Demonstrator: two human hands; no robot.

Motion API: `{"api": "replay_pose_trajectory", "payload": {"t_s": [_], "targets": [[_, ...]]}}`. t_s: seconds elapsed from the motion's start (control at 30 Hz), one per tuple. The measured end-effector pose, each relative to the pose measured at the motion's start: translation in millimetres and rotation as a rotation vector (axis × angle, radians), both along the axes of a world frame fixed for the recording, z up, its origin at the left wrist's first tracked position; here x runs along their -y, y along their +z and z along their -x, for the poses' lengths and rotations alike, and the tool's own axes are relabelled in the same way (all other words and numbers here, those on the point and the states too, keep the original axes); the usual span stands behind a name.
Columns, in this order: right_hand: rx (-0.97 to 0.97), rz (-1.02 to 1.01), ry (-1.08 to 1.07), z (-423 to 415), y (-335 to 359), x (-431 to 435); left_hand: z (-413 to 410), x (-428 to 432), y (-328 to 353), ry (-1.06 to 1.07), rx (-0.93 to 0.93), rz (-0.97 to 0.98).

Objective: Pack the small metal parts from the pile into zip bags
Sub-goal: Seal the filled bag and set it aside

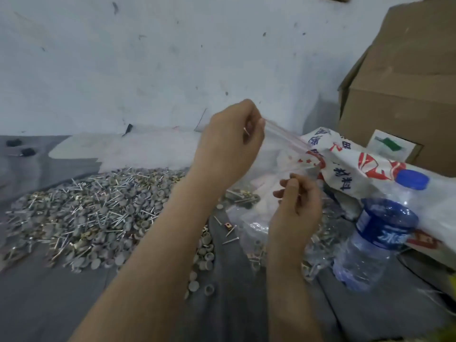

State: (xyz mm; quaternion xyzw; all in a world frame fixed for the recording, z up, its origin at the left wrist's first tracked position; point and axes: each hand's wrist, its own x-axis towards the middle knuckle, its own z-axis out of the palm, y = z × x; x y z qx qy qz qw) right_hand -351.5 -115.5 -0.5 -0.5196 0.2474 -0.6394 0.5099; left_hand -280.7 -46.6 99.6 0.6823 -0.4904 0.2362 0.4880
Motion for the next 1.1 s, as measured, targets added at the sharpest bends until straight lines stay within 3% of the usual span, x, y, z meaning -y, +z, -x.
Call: {"api": "replay_pose_trajectory", "payload": {"t_s": [0.1, 0.2, 0.27, 0.33, 0.43, 0.57, 0.7, 0.77, 0.83, 0.97, 1.1], "targets": [[-0.014, 0.16, -0.025, 1.8, 10.0, -0.8, 18.0, 57.0, 1.6, -0.085, -0.075, 0.095], [-0.375, 0.306, -0.26, -3.3, 16.7, 37.4, 16.9, 104.9, -12.2, -0.134, -0.397, 0.209], [-0.768, 0.258, -0.323, -9.6, 14.0, 71.3, 3.4, 129.4, -36.8, -0.092, -0.612, 0.071], [-1.144, 0.159, -0.2, -15.8, 0.4, 94.3, -9.8, 140.2, -68.9, -0.055, -0.709, -0.246], [-1.456, 0.129, -0.076, -24.2, -21.5, 106.9, -24.2, 137.4, -107.7, -0.052, -0.773, -0.37], [-1.396, 0.062, -0.135, -31.5, -15.6, 113.0, -48.6, 120.2, -118.7, 0.002, -0.766, -0.297], [-0.923, 0.181, -0.29, -55.4, -2.7, 88.2, -88.2, 86.7, -111.6, 0.019, -0.797, -0.17], [-0.652, 0.27, -0.161, -85.4, 1.2, 64.3, -115.2, 64.6, -104.8, 0.08, -0.804, -0.081], [-0.56, 0.32, 0.064, -125.5, 3.8, 39.4, -145.5, 37.6, -96.7, 0.155, -0.84, 0.044], [-0.768, 0.426, 0.441, -219.3, 1.5, -4.8, -214.8, -20.0, -83.2, 0.304, -0.948, 0.261], [-1.069, 0.547, 0.649, -310.6, -9.1, -35.6, -287.8, -65.1, -86.3, 0.394, -1.085, 0.405]]}}
